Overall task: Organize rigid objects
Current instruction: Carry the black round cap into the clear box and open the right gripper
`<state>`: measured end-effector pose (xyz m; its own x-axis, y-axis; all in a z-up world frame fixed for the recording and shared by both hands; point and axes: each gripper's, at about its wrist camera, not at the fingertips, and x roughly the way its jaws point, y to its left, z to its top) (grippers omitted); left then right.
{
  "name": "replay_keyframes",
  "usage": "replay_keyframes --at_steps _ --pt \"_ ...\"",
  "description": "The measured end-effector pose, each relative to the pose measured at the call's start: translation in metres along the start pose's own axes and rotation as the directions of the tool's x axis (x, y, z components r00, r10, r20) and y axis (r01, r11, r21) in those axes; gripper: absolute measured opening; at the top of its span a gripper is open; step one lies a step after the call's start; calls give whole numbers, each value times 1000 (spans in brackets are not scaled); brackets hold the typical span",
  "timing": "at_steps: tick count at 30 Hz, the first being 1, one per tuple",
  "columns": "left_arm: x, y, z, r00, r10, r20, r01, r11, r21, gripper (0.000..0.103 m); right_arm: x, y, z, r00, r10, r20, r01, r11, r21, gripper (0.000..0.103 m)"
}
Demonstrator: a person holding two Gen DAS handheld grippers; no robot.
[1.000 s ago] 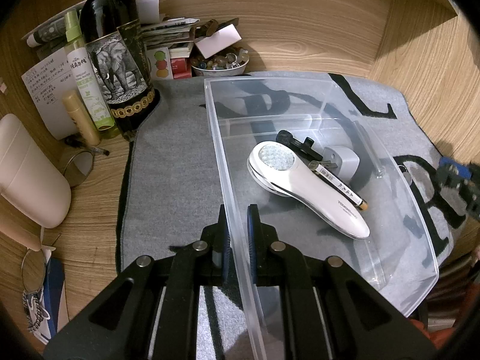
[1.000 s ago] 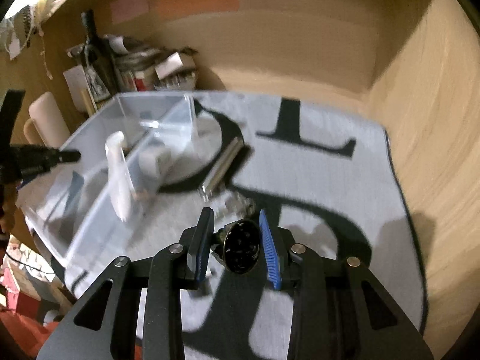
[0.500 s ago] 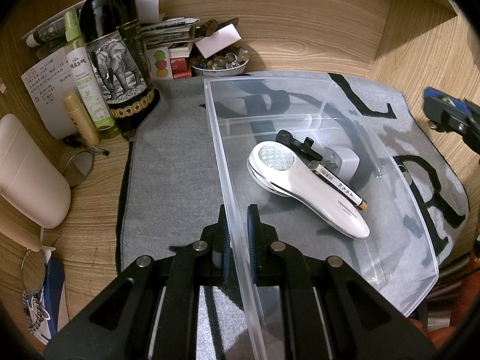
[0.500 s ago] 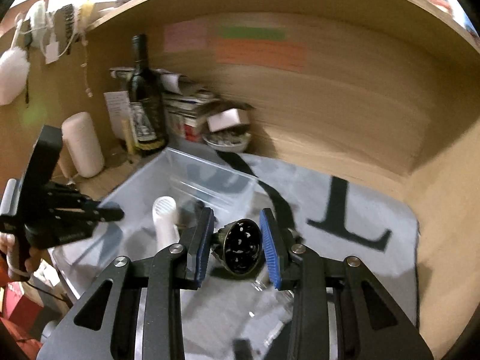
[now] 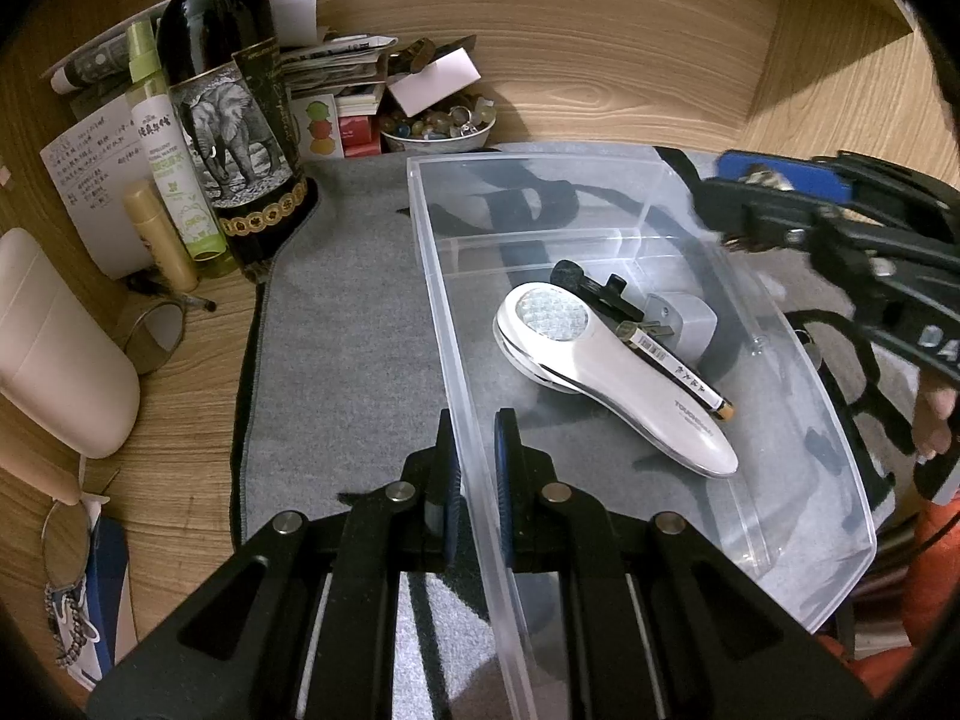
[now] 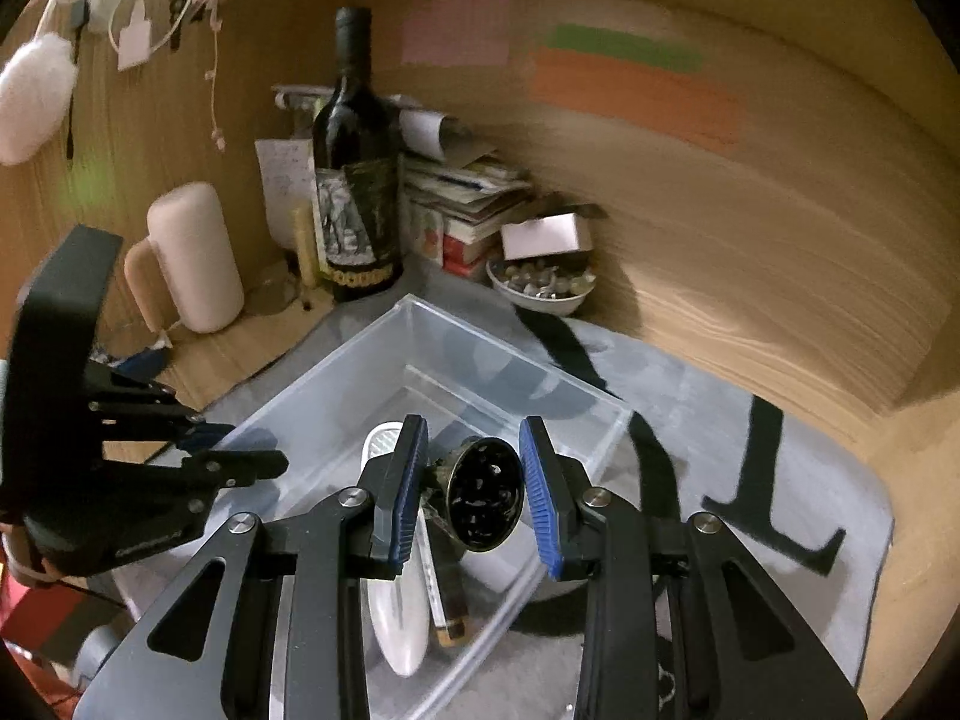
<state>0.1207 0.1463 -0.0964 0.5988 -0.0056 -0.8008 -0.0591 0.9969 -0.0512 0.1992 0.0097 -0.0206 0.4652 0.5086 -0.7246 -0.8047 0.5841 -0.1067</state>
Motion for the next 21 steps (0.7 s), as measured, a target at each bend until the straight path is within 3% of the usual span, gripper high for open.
replay_keyframes --at_steps 13,21 --pt "1 -2 0 1000 4 -1 -4 1000 3 10 58 6 3 983 44 -180 -49 998 -27 29" --pt "1 -2 0 1000 6 0 -6 1000 4 10 67 7 1 974 49 -220 -58 998 -32 29"
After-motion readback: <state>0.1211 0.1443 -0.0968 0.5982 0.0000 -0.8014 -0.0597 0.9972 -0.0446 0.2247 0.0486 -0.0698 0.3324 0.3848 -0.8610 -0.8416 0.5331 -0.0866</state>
